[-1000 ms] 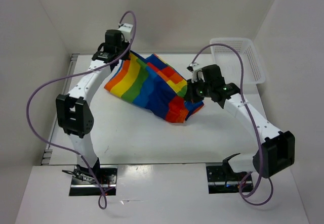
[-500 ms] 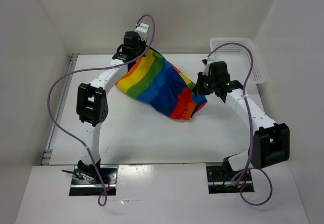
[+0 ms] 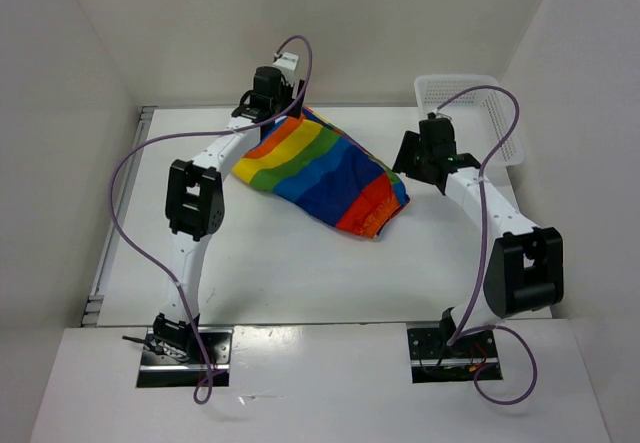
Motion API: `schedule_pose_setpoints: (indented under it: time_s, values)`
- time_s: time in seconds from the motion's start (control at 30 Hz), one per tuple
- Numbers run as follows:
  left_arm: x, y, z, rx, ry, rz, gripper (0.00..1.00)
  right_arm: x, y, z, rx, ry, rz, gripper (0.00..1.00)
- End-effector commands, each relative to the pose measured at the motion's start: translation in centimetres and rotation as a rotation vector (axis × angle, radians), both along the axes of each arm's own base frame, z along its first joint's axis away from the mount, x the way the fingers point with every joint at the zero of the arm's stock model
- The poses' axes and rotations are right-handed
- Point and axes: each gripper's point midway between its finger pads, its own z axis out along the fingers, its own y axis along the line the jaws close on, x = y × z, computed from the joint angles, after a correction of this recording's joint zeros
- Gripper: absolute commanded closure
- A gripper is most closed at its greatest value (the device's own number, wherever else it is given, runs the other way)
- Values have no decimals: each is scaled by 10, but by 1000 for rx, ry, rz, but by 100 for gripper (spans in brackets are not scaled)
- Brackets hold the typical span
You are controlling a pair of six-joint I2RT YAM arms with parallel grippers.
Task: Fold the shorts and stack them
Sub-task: Fold the shorts
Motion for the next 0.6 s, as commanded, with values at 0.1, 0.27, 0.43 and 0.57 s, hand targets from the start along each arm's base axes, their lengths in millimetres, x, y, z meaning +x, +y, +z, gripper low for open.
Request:
schedule_pose_setpoints:
  time_s: [0.1, 0.27, 0.43, 0.57]
  values:
    - [-10, 89, 14, 51, 93, 167, 6, -22, -9, 46, 54, -83, -81, 29]
    - [-53, 143, -56, 85, 342, 214, 2, -63, 21, 13, 230, 1, -21, 26]
    - [-75, 129, -92, 55, 470, 126, 1, -78, 45, -46, 211, 170, 44, 20]
    - [-86, 133, -125, 76, 530, 142, 1, -78, 68, -77, 232, 265, 107, 19]
